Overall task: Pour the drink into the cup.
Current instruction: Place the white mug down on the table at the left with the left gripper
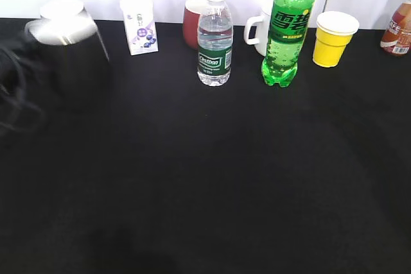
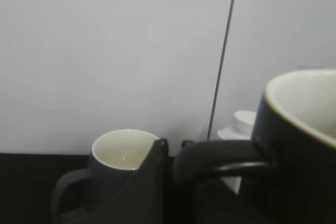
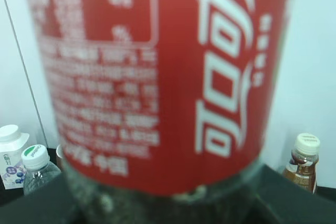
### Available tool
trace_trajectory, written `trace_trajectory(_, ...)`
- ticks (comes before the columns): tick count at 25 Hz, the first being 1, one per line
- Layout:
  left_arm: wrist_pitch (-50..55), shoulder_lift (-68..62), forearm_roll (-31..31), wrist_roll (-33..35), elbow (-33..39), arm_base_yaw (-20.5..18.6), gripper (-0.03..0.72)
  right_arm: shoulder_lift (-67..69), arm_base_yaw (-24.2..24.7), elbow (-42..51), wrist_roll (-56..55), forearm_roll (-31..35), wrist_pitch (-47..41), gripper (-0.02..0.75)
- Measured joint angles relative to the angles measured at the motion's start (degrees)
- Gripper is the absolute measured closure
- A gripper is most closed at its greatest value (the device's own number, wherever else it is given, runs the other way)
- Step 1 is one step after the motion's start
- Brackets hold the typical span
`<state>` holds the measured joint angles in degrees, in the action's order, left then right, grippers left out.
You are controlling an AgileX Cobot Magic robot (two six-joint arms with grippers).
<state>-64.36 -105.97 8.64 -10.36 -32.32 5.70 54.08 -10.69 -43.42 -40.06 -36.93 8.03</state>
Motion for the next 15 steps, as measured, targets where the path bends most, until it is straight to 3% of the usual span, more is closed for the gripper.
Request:
trace_trajectory(2,0.39,-2.93,4.74,0.57,-3.37,0.07,0.652,0.0,0.0,0.0,0.0,-0.11,0.79,0.372)
trace_trajectory(8,-0.39,-10.74,8.94,1.1,-14.71,2.19,0.652,0.0,0.0,0.0,0.0,-1.39,1.65,0.372)
trace_trajectory(15,-3.1,-18.89,6.21,0.61,-18.5,3.2,0.653,0.0,0.0,0.0,0.0,-1.61,1.98,0.372)
